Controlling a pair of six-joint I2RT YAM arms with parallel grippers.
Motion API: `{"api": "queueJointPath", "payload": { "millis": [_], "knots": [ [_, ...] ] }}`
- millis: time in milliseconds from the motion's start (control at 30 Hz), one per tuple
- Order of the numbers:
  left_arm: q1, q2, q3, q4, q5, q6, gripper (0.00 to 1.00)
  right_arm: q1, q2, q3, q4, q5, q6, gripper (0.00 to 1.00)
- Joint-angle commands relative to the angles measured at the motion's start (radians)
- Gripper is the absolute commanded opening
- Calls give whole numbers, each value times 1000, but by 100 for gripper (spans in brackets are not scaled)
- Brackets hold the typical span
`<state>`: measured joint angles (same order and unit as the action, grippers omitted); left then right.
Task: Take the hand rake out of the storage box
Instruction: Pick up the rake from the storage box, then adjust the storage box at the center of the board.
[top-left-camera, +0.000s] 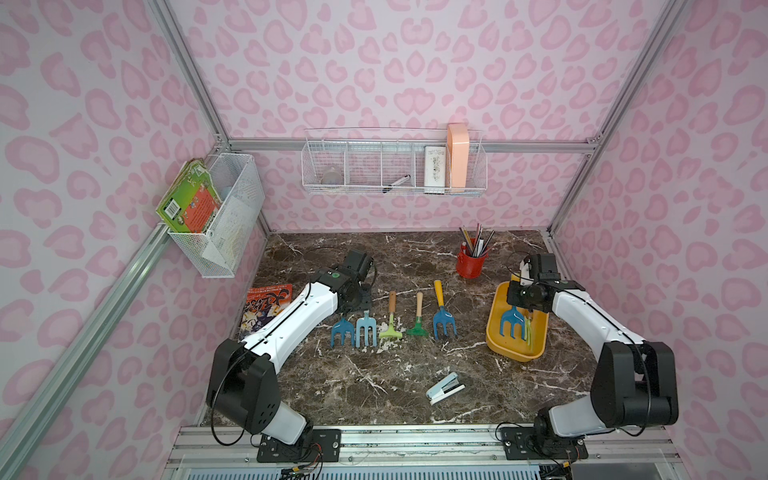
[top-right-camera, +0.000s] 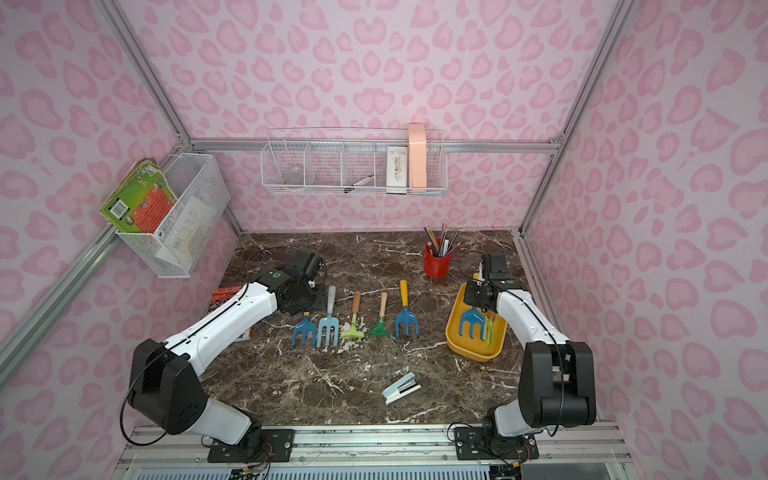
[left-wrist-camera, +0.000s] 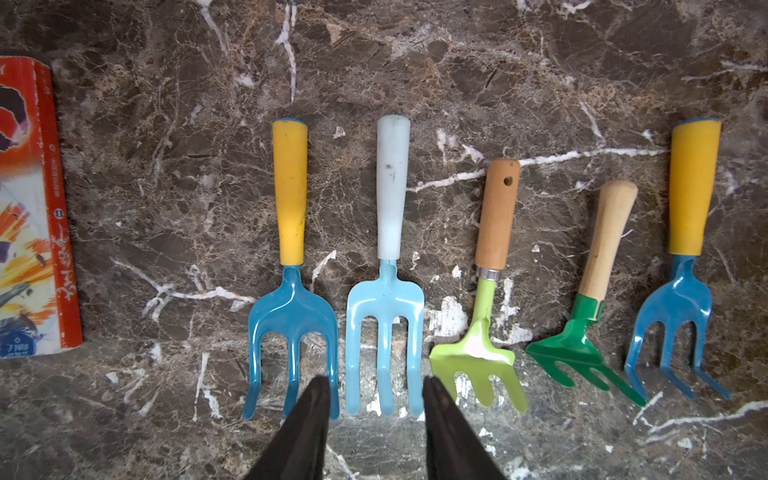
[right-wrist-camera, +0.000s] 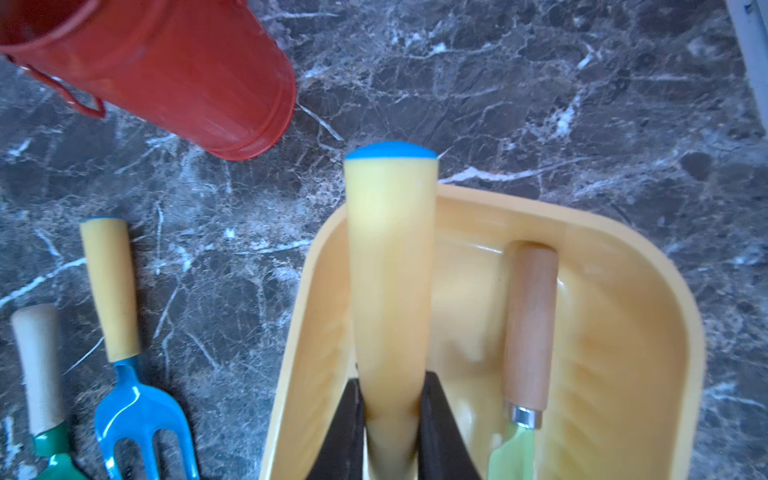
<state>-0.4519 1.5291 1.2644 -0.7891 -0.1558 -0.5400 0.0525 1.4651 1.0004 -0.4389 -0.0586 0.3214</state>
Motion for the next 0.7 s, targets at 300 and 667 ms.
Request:
{"api": "queueJointPath", "payload": {
  "millis": [300, 667],
  "knots": [
    [1, 9, 23, -23, -10, 8, 42, 230, 23, 79, 43, -57, 104, 7],
    [0, -2, 18, -36, -23, 12, 42, 270, 209, 104, 121, -64, 134, 4]
  ]
}}
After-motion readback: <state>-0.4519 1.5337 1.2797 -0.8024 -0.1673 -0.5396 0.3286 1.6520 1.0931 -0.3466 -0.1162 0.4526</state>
